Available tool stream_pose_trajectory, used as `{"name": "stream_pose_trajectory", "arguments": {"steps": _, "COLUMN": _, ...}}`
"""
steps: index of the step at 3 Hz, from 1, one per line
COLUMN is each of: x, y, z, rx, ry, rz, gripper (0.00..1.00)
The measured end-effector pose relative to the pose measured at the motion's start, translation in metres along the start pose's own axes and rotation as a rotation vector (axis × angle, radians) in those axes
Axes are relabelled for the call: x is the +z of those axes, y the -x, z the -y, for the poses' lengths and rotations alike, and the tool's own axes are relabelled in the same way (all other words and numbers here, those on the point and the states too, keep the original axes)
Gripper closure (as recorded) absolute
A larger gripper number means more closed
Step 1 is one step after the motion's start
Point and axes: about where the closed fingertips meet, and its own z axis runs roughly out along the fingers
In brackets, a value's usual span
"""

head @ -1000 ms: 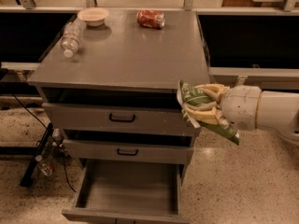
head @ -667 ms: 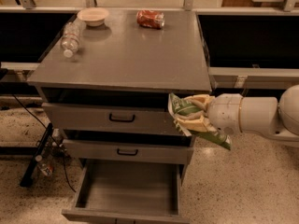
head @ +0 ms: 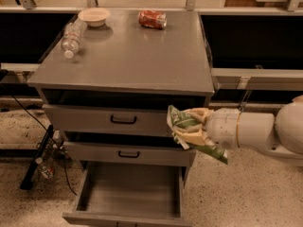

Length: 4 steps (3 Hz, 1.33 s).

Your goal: Place green jalapeno chip bag into bottom drawer

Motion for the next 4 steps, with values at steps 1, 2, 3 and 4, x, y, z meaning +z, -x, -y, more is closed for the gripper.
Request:
{"name": "stream_pose_trajectory", "arguments": {"steps": 1, "x": 0.032, "y": -0.036, "z": -0.036, "rx": 0.097, "ry": 0.029, "rz": 0.021, "gripper": 1.00}}
{"name": "stream_pose_trajectory", "arguments": {"steps": 2, "x": 0.064, "y": -0.074, "z": -0.068, "rx": 0.179, "ry": 0.063, "rz": 0.028, "gripper": 1.00}}
{"name": "stream_pose_trajectory", "arguments": {"steps": 3, "x": 0.067, "y": -0.074, "z": -0.069, "rx": 0.182, "ry": 0.065, "rz": 0.032, "gripper": 1.00}}
{"name": "stream_pose_trajectory", "arguments": {"steps": 4, "x": 0.088, "y": -0.080, "z": -0.075, "rx": 0.201, "ry": 0.078, "rz": 0.063, "gripper": 1.00}}
